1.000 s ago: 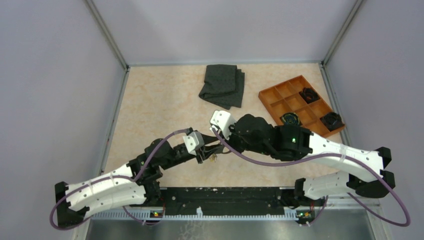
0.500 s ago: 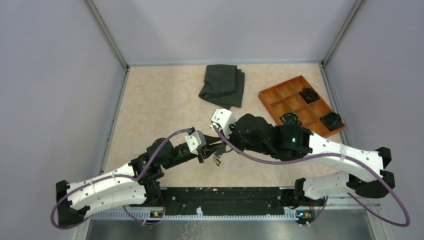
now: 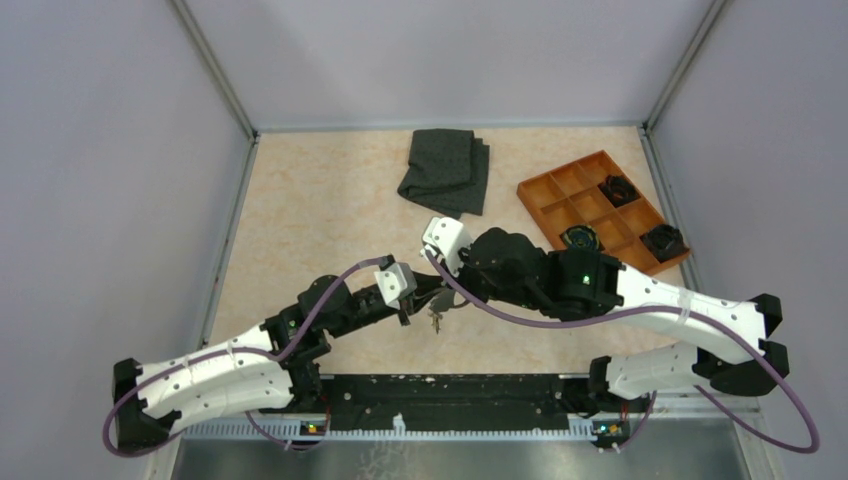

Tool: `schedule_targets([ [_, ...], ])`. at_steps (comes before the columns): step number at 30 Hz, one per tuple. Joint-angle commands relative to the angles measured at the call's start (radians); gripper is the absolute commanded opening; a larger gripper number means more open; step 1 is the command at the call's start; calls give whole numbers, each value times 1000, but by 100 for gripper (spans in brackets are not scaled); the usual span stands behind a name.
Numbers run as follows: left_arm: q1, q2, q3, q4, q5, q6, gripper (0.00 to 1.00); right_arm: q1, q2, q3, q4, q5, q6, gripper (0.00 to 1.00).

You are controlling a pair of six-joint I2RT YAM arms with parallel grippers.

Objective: Remove the keys from the keyring
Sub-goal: Remove the key from the keyring.

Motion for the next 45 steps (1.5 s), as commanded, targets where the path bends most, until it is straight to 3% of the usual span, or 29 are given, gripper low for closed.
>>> schedule_targets([
  [1,-3,9,-12,28,-6,10,18,-7,-6,65,77,12,11,0],
  [4,-4,11,-14,26,-7,11,15,-7,-7,66,77,12,12,0],
  [9,-3,10,-12,17,-13,13,0,-8,-10,68,73,21,11,0],
  [20,-4,-23,-15,-3,-4,20,0,-20,1,57,-44,173,6,0],
  [31,-5,-36,-45,49,33,27,0,-29,0,66,-44,121,1,0],
  [37,-3,-28,-63,91,-7,3,18,-29,11,114,-39,25,-29,0],
  [45,-4,0,-71,169,-20,-19,28,-29,53,156,-75,37,-40,0],
])
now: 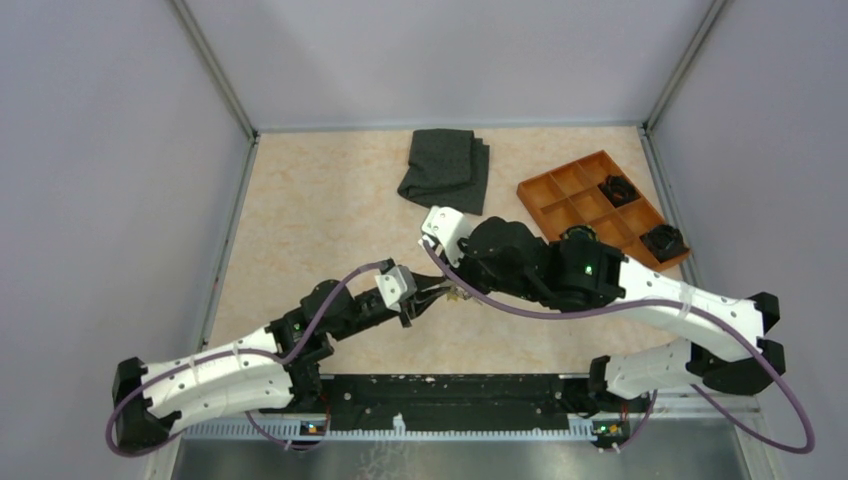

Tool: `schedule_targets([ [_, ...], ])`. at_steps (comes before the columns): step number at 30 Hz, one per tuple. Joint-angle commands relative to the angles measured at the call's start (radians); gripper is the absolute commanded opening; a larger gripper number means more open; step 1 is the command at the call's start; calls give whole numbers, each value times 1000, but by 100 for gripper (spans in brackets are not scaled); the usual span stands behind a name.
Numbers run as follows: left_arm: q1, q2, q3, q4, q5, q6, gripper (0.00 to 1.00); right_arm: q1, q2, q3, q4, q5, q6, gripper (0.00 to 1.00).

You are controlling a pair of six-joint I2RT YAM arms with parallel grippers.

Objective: Remove the keys from the keyring
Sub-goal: Remove the key from the keyring.

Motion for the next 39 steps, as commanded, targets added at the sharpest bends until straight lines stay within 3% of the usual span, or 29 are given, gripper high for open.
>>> schedule_targets([
  [1,-4,7,-11,106,-5,-18,30,-9,19,60,8,17,-13,0],
  [39,-3,-17,-12,149,-124,-14,34,-8,68,104,4,7,-3,0],
])
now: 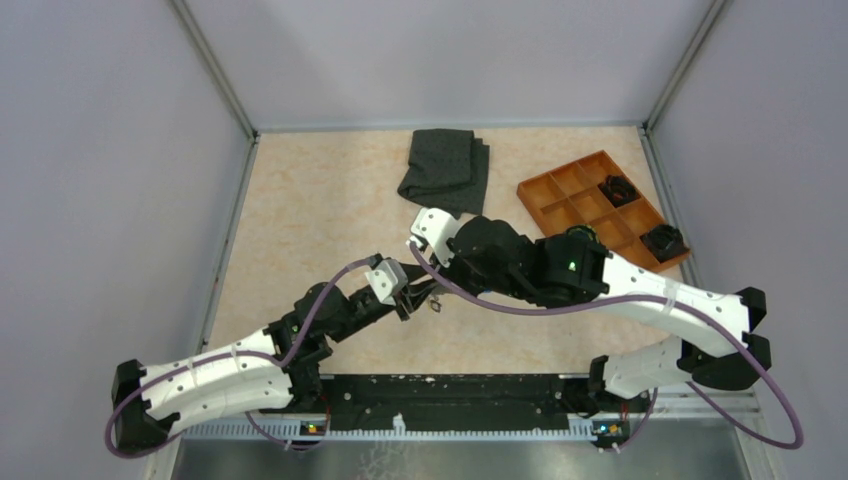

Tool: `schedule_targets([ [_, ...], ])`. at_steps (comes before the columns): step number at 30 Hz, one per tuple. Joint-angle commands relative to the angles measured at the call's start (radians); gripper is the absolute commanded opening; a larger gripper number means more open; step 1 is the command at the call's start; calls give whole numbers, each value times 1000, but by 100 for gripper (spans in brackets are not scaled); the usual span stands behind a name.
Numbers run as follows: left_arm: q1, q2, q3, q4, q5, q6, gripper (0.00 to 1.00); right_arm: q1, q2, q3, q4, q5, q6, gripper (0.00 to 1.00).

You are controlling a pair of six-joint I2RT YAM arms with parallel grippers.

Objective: Remove the keys from the keyring
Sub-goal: Remove the key from the keyring.

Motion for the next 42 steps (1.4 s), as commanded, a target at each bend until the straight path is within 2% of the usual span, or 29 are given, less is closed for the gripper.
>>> schedule_targets([
  [1,-3,5,11,84,-12,-3,34,-8,6,65,35,-5,6,0],
  [17,-3,20,12,111,-13,4,32,-8,16,67,36,-17,8,0],
  [20,-3,21,12,112,-8,9,27,-7,16,65,36,-16,10,0],
  [28,-4,32,14,83,13,23,0,-10,10,53,35,77,9,0],
  [42,-3,-31,-35,114,2,-8,0,-118,-45,-81,44,76,23,0],
])
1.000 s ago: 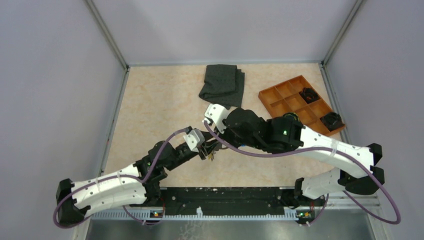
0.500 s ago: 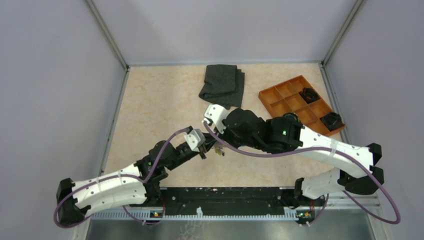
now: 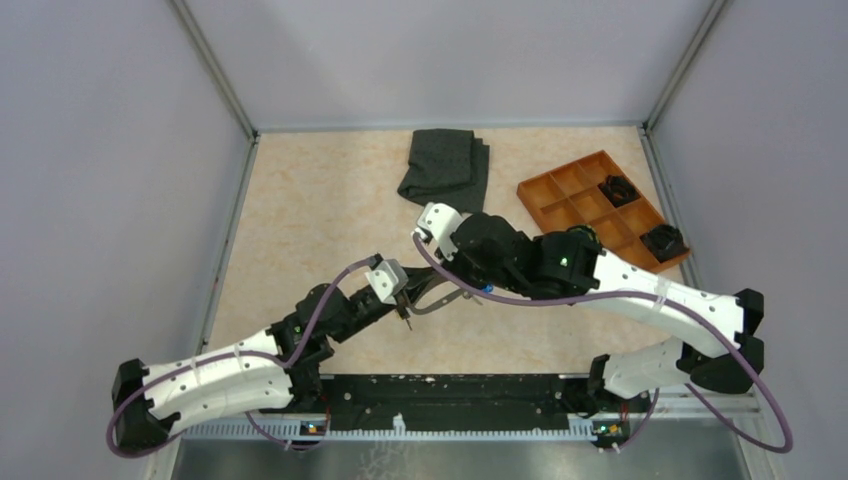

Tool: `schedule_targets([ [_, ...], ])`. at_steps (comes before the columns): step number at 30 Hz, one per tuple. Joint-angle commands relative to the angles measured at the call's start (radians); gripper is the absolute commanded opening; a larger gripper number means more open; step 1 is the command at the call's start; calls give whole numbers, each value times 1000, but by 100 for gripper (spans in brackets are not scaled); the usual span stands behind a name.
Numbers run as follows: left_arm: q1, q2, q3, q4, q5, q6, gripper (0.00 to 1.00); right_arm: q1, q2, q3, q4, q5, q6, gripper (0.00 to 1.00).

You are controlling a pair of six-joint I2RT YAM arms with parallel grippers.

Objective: Remove the keys from the keyring
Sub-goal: Remove the key from the keyring.

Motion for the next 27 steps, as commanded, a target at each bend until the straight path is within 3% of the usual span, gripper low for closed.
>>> schedule_targets([
  [1,-5,-46,-27,88,36,-27,0,-48,-46,-28,30,73,6,0],
  [8,-5,-43,-48,115,27,-49,0,-48,-50,1,41,-3,-3,0],
  [14,-5,-52,-74,156,-5,-57,14,-49,-34,50,37,-86,-13,0],
  [27,-5,-32,-70,190,19,-43,27,-48,-19,87,29,-124,-18,0],
])
